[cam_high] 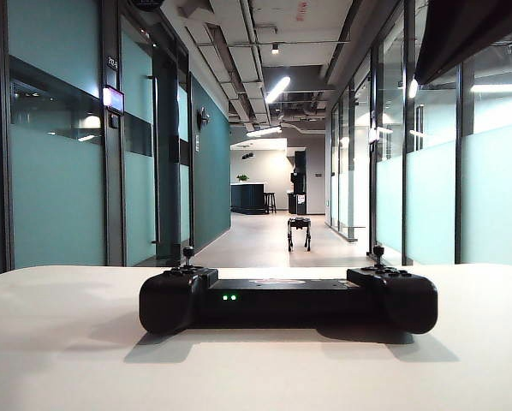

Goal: Push the left joystick on the remote control sitting on the white table forward to make the robot dog walk in a straight line until it approaches the door.

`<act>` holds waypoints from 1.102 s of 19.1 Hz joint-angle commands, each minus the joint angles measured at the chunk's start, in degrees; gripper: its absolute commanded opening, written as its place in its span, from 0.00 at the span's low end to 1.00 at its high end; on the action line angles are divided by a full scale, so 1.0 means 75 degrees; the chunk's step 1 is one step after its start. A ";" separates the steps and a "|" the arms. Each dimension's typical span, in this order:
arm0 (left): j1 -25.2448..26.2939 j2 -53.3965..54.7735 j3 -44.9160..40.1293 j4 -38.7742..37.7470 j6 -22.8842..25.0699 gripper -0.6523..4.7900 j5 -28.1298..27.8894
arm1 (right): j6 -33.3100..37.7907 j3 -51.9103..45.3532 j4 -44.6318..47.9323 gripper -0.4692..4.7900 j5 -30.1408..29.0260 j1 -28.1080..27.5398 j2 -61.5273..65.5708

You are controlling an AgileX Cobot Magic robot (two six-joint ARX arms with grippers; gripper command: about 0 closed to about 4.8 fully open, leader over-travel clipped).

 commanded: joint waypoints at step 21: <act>0.0000 -0.4162 -0.3815 0.2949 -0.0058 0.11 -0.1078 | -0.0239 -0.0979 0.1670 0.09 0.0047 -0.0006 -0.0597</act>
